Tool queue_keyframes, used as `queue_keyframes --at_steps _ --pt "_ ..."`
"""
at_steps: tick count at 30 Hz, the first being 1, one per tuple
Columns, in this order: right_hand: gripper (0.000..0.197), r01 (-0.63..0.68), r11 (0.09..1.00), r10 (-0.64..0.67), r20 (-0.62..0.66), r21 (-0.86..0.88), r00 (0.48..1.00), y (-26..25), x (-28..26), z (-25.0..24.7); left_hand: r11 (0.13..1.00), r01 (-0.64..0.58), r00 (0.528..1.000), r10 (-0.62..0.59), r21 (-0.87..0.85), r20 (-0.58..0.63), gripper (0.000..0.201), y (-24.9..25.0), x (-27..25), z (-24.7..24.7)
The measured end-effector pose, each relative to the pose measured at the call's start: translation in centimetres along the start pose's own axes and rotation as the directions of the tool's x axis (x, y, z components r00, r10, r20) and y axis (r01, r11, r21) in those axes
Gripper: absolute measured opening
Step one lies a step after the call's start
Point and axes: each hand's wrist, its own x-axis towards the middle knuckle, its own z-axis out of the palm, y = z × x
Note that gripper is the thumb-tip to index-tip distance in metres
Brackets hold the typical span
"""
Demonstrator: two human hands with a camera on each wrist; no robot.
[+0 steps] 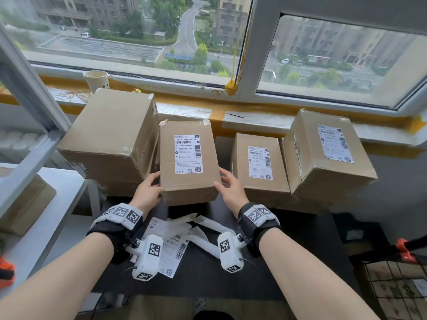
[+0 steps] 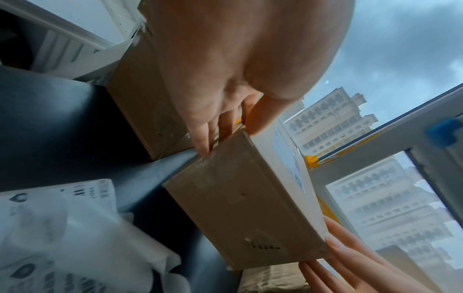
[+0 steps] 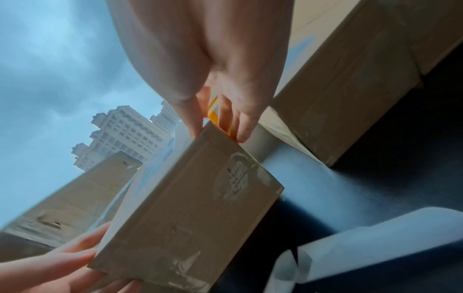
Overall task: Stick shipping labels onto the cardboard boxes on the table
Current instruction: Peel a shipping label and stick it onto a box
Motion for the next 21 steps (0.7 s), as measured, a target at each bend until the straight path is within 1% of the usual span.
queue_keyframes --at_steps 3,6,9,11,14,16,17,20,21 --pt "0.051 0.061 0.998 -0.060 -0.060 0.019 0.996 -2.2 -0.5 -1.1 0.996 -0.066 0.997 0.067 -0.056 0.023 0.061 2.4 -1.0 0.1" --pt "0.050 0.111 0.994 -0.109 -0.121 0.004 0.987 -4.4 -1.4 -2.9 0.987 -0.116 0.990 0.124 -0.111 0.064 0.059 4.8 -1.8 0.9" --pt "0.052 0.135 0.991 -0.129 -0.226 0.014 0.966 -6.3 -2.4 -5.2 0.979 -0.192 0.973 0.199 -0.073 0.114 0.052 7.1 -2.3 2.7" --pt "0.053 0.132 0.991 -0.134 -0.278 -0.026 0.951 -6.9 -3.2 -7.0 0.978 -0.193 0.964 0.204 -0.079 0.172 0.052 8.2 -2.3 4.4" --pt "0.055 0.077 0.991 -0.110 -0.352 -0.108 0.930 -6.6 -4.2 -9.4 0.980 -0.179 0.944 0.195 -0.085 0.265 0.053 9.2 -2.6 7.4" --pt "0.063 0.055 0.987 -0.113 -0.410 -0.150 0.905 -6.1 -4.6 -10.6 0.982 -0.168 0.930 0.187 -0.087 0.317 0.054 9.5 -2.9 9.5" --pt "0.066 0.041 0.987 -0.106 -0.437 -0.156 0.893 -6.1 -4.9 -11.2 0.983 -0.164 0.923 0.183 -0.085 0.339 0.055 9.6 -2.9 10.4" --pt "0.062 -0.022 0.982 -0.071 -0.468 -0.189 0.881 -6.0 -5.6 -12.8 0.986 -0.146 0.913 0.164 -0.077 0.375 0.057 9.9 -3.0 12.6" --pt "0.063 -0.034 0.976 -0.075 -0.479 -0.214 0.875 -5.9 -5.7 -13.2 0.987 -0.143 0.911 0.159 -0.069 0.380 0.057 9.9 -2.9 13.1"
